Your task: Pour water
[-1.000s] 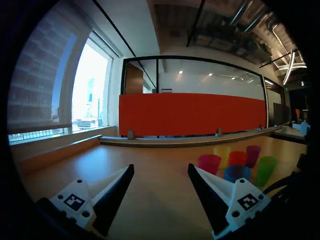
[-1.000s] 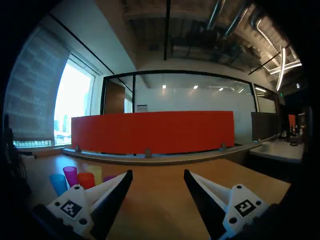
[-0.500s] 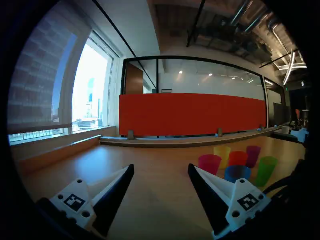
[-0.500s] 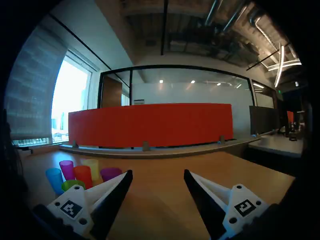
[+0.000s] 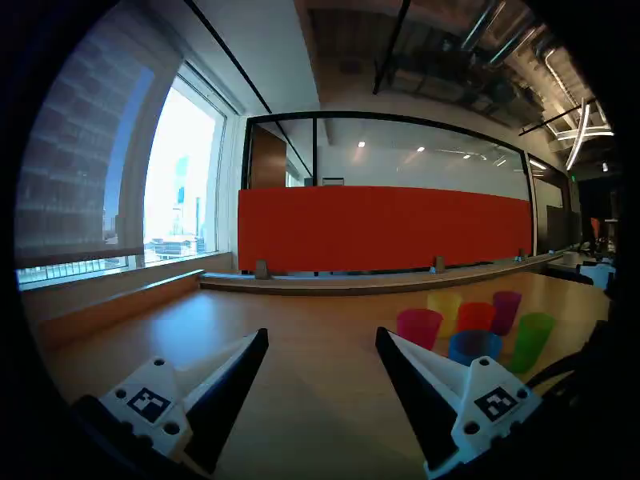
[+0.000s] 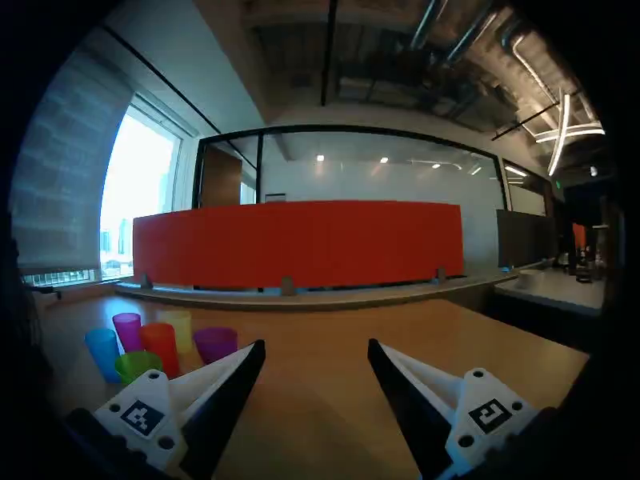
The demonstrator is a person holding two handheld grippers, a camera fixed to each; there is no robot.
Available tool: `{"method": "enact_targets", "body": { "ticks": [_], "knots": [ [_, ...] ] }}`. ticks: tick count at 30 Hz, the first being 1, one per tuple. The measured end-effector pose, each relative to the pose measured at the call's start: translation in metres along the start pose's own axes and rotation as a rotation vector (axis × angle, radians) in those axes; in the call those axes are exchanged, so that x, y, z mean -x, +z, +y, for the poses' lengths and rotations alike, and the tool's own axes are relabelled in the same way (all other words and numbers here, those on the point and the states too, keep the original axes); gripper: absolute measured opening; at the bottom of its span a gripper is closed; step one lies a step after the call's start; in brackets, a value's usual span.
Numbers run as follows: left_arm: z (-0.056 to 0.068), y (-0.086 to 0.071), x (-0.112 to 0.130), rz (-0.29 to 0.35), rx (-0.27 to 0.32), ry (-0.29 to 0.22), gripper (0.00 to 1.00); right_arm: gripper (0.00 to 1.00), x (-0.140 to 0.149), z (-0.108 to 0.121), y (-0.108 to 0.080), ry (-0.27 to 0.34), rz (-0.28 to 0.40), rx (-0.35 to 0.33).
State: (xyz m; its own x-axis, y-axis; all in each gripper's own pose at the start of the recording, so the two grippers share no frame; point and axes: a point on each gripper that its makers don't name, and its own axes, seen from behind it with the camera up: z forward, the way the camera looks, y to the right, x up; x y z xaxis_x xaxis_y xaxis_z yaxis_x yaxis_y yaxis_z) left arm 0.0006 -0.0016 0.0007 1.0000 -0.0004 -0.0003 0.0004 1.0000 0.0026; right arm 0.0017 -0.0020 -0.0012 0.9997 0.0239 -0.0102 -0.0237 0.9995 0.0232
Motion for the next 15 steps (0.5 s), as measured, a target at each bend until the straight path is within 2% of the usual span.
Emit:
{"method": "enact_targets", "body": {
  "ticks": [15],
  "knots": [
    [0.0006,-0.0003,0.0000,0.000,0.000,0.000,1.00,0.99,0.0011,-0.0008,0.0009,-0.024,-0.009,0.009]
  ]
}}
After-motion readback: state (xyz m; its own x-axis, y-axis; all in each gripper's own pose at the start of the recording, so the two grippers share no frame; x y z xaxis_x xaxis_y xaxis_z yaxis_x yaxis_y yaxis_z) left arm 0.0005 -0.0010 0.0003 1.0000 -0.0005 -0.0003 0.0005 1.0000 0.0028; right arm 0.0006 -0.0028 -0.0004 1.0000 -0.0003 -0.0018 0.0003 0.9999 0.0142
